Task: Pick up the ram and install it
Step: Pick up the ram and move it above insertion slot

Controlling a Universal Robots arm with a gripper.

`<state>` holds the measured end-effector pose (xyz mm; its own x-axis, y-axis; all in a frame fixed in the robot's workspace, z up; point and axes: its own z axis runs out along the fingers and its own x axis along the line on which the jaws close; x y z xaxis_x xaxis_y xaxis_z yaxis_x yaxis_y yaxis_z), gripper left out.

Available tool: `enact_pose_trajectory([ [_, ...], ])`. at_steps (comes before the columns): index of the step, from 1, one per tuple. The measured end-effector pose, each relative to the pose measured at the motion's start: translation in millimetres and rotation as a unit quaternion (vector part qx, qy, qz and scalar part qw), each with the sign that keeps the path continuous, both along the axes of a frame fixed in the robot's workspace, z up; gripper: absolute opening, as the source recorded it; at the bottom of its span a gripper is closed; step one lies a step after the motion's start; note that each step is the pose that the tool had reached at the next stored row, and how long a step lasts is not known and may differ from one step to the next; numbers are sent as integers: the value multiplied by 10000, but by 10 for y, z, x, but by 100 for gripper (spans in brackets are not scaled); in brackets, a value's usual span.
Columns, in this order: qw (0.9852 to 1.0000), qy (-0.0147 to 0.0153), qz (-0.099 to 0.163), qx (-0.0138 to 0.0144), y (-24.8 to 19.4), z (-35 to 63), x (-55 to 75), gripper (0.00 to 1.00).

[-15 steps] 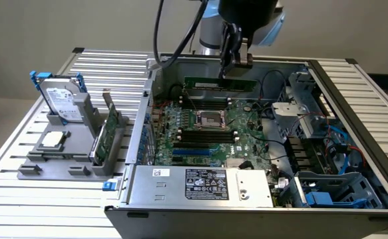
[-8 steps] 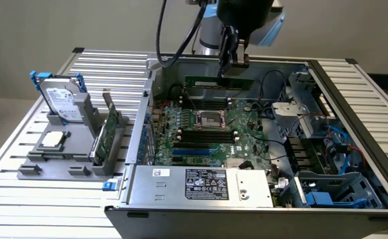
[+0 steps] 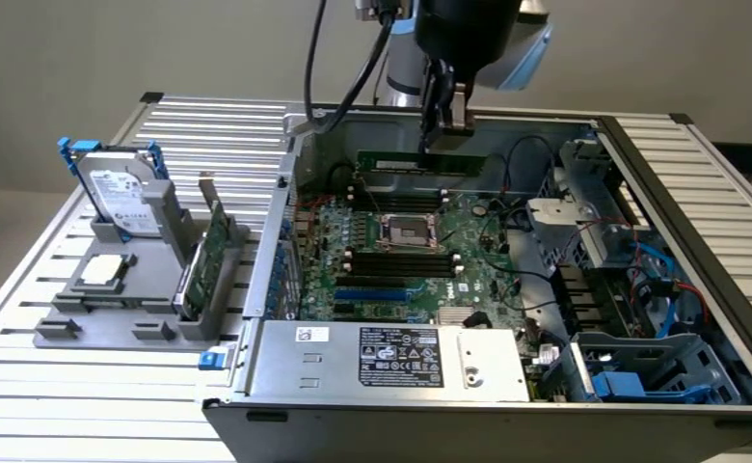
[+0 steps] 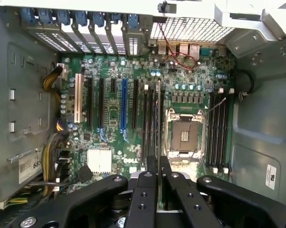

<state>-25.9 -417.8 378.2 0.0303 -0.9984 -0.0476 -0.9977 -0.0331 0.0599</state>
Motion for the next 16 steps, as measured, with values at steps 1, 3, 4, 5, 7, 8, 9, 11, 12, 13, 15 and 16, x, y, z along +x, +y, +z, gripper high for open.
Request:
enact_pose_trajectory([
  [1,10000,-9,-7,-3,7,-13,-5,14],
  [3,10000,-31,-24,-9,18,-37,-15,14],
  [4,10000,-43,-33,-14,22,-49,-21,14],
  [5,10000,-54,-44,-20,25,-62,-28,14],
  [7,9999,-73,-68,-35,31,-88,-45,14],
  [8,9999,-80,-82,-42,34,-102,-55,14],
  [9,9999,-86,-94,-48,37,-116,-64,14],
  [11,9999,-102,-116,-56,45,-144,-77,14],
  [12,9998,-114,-125,-60,50,-154,-80,14],
  [13,9998,-128,-134,-66,56,-162,-80,14],
  [15,9997,-152,-149,-77,70,-179,-79,14],
  [16,9997,-158,-159,-83,77,-190,-79,14],
])
